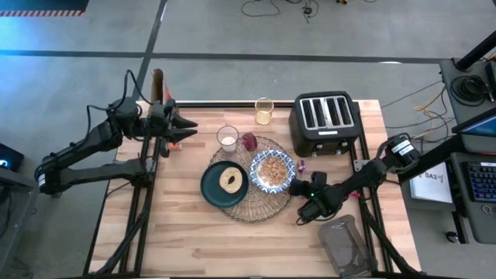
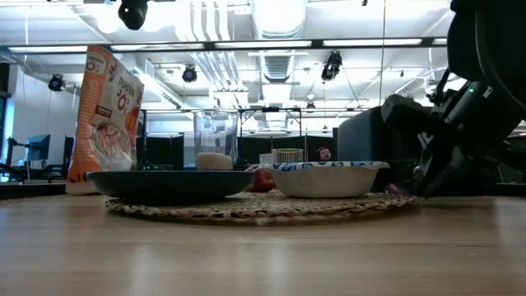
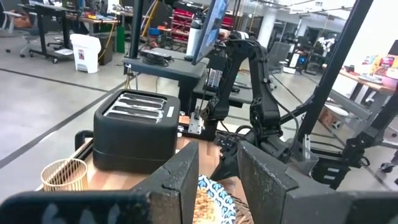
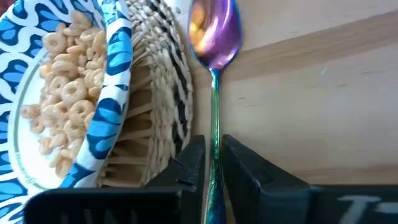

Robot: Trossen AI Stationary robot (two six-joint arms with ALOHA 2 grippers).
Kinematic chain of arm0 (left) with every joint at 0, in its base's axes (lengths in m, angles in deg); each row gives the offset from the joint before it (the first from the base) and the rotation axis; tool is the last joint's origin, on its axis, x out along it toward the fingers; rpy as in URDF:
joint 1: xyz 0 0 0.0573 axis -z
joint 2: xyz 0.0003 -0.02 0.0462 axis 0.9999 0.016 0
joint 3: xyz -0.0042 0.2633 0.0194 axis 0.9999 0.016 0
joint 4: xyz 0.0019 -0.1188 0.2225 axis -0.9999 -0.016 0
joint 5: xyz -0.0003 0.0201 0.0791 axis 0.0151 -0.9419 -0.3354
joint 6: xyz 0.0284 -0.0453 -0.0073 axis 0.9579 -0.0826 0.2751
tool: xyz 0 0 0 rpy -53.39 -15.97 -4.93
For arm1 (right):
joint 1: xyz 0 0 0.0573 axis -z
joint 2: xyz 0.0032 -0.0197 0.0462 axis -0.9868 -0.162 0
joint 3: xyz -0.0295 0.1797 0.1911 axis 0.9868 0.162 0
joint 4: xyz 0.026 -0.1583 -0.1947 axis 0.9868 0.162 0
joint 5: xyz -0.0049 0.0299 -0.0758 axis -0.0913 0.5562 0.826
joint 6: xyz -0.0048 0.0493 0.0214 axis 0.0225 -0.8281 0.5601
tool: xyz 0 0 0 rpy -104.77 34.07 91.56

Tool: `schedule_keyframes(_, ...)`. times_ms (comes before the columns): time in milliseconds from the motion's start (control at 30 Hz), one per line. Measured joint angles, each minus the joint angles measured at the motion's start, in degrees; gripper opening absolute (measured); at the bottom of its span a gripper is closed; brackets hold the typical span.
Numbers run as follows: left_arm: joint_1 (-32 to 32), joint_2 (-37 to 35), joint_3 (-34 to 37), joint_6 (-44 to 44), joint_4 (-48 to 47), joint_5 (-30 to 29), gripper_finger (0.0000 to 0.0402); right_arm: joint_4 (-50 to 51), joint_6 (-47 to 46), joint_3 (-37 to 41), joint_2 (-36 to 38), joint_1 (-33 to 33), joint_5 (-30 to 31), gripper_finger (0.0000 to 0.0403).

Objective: Arrange a breakfast setting
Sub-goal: Put the blue spoon from the yellow cup to the right of the brown placemat, then return to Home Position

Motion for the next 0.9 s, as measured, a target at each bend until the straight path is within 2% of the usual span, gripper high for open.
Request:
schedule_keyframes(200,0.0,-0.4,0.0,0.1,-0.9,0.0,0.0095,-0.3,0.9,0.0,1.1,0.0,-0.9,0.0083)
schedule_keyframes(333,0.0,-0.8,0.0,0.1,-1.4,0.0,0.0095,-0.1,2.4,0.0,2.4,0.2,-5.9,0.0107)
schedule_keyframes(467,0.0,-1.2,0.0,0.1,-1.3,0.1,0.0095,-0.1,8.8,0.0,6.2,0.4,-9.8,0.0119)
schedule_keyframes(700,0.0,-1.2,0.0,-0.1,-1.6,0.1,0.0095,0.1,33.8,0.0,18.9,2.4,-9.8,0.0121)
schedule_keyframes(800,0.0,-1.3,0.0,-0.4,-2.3,0.1,0.0095,-1.1,49.3,0.0,25.0,2.6,-10.8,0.012)
schedule_keyframes(900,0.1,-1.5,0.0,-1.4,-2.9,0.1,0.0095,-6.3,64.0,0.8,30.2,2.6,-13.4,0.0121)
